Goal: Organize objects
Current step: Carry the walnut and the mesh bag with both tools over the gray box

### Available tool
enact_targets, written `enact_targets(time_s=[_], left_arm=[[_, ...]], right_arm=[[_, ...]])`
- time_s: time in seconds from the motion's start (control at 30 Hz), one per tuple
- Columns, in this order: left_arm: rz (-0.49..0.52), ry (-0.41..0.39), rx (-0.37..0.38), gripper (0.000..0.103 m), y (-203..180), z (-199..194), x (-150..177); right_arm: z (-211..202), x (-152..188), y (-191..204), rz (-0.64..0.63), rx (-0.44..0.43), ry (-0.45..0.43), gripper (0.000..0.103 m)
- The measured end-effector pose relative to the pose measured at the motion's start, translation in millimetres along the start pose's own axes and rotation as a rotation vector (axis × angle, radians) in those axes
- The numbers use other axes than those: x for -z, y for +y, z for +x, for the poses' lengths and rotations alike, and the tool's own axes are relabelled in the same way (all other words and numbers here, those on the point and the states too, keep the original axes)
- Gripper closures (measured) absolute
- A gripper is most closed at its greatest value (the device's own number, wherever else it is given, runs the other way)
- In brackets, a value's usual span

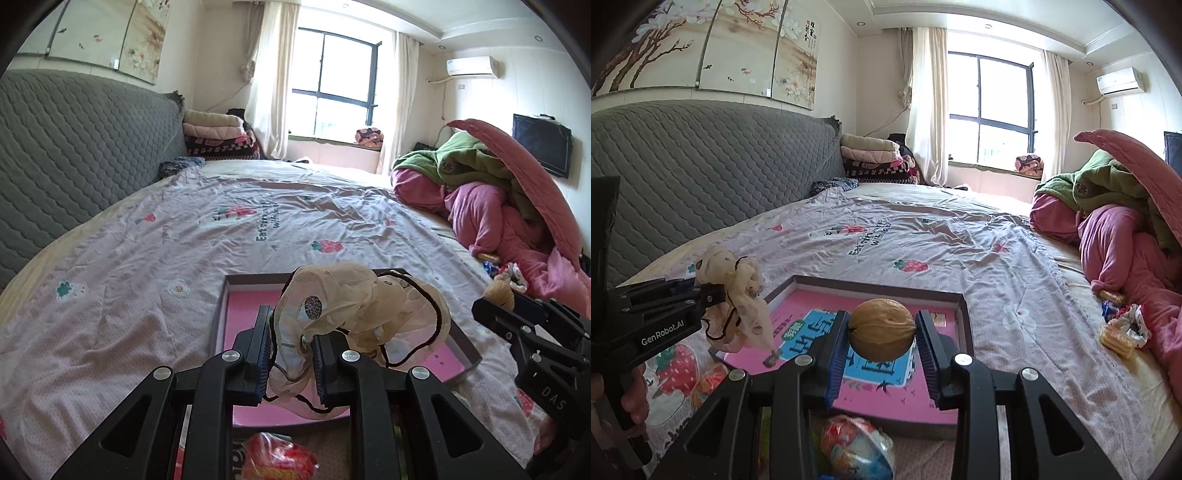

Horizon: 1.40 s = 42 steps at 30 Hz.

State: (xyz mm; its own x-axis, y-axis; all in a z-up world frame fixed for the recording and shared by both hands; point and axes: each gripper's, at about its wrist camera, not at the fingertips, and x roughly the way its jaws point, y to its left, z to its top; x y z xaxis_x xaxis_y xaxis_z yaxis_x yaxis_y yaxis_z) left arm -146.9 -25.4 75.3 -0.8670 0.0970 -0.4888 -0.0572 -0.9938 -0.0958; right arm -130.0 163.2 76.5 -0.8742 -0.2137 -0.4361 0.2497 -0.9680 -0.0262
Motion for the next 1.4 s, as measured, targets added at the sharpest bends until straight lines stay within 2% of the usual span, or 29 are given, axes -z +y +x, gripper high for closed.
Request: enact_targets(time_s=[0.57,0.9,1.4], left_arm=[[0.001,0.025,-0.047,0.082,17.4,33.9,-16.8],[0.005,0.054,-0.043,0.082,20.8,52.5,-23.3],[0.03,0.194,-0.061,0.082,26.4,99.0,-15.2]], right_arm=[[35.6,-18.9,-8.6,-0.007,0.016,0.007,0.067],[56.3,-23.4,-15.0,-0.017,0.03,0.025,0.067],[89.7,-14.2,-23.0,-0.044,0.025,0.109,0.067]])
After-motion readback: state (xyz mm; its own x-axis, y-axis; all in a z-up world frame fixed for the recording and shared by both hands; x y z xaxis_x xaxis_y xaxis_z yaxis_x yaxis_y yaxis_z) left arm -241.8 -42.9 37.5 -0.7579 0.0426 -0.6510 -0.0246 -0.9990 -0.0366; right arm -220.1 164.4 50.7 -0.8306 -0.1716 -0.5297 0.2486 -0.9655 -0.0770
